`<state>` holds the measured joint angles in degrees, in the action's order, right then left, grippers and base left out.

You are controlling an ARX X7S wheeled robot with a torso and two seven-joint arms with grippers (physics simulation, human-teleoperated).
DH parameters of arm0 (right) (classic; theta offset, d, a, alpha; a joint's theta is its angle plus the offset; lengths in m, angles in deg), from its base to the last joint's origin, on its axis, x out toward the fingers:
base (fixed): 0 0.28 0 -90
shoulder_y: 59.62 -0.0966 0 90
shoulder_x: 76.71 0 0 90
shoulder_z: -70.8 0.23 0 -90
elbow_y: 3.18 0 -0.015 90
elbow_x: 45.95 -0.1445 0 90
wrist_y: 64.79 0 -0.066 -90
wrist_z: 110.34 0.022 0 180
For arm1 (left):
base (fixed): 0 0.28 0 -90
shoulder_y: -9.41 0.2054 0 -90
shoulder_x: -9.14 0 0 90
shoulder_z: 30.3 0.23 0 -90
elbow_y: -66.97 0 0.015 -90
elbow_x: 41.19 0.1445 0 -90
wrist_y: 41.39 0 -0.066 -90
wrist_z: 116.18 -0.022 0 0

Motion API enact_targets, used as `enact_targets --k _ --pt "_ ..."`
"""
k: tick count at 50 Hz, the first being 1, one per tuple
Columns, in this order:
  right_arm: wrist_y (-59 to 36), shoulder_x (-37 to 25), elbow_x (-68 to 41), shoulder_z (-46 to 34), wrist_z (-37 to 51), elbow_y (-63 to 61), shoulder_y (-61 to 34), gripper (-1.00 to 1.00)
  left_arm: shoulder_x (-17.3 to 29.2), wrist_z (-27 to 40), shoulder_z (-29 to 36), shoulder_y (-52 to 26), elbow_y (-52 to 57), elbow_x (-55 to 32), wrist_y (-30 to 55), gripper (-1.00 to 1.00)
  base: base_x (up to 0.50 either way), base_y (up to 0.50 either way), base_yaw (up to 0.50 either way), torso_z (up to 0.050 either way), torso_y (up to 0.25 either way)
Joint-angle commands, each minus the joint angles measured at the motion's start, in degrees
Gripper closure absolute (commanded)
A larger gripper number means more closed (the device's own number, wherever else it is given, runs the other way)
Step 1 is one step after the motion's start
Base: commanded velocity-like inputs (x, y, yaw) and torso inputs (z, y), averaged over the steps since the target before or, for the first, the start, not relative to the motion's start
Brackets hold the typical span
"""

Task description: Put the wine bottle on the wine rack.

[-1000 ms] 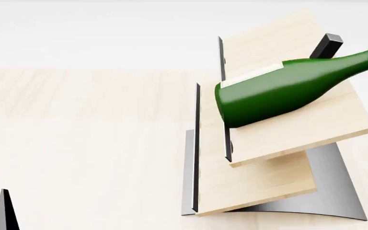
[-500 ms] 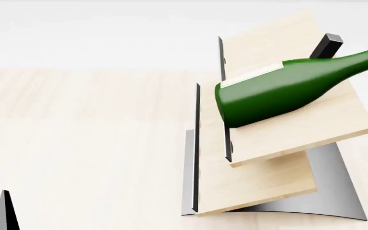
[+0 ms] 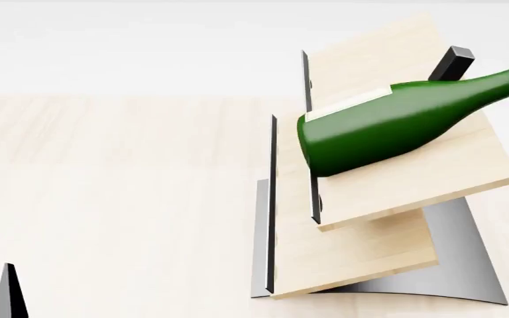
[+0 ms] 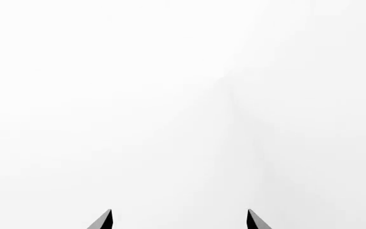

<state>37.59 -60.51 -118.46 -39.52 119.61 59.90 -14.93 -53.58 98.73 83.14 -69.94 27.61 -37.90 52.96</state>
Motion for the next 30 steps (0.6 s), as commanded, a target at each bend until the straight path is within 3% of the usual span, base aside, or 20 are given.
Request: enact_targets --k 1,3,10,12,13,16,30 --pt "15.78 -12.84 0.12 5.26 5.22 -8.14 10.21 -1.00 0.03 0.06 0.08 -0.03 -0.27 0.01 -0.15 -1.00 0.00 0.00 0.00 0.000 0.000" --pt "20.16 -16.10 0.46 4.74 6.88 -9.24 11.71 -1.00 0.02 0.06 0.07 -0.08 -0.26 -0.02 -0.07 -1.00 0.00 0.00 0.00 0.000 0.000" --pt "20.77 -16.19 3.02 7.15 9.59 -12.53 9.97 -1.00 0.00 0.10 0.13 -0.17 -0.44 0.04 -0.07 -1.00 0.00 0.00 0.00 0.000 0.000" --pt "3.58 -0.28 -0.38 24.34 0.80 -17.85 27.16 -1.00 -0.02 0.10 0.18 -0.16 -0.43 0.06 -0.04 -1.00 0.00 0.00 0.00 0.000 0.000" --pt "-1.73 1.81 -1.17 32.93 -0.87 -19.17 34.37 -1.00 -0.02 0.09 0.23 -0.17 -0.43 0.09 -0.03 -1.00 0.00 0.00 0.00 0.000 0.000" --pt "-3.42 4.16 -1.71 58.71 -3.32 -21.74 35.64 -1.00 -0.01 0.09 0.21 -0.22 -0.46 0.03 0.00 -1.00 0.00 0.00 0.00 0.000 0.000" --pt "-7.10 8.18 -4.86 75.10 -7.50 -29.79 37.14 -1.00 0.07 0.20 0.33 -0.14 -0.80 0.11 -0.33 -1.00 0.00 0.00 0.00 0.000 0.000"
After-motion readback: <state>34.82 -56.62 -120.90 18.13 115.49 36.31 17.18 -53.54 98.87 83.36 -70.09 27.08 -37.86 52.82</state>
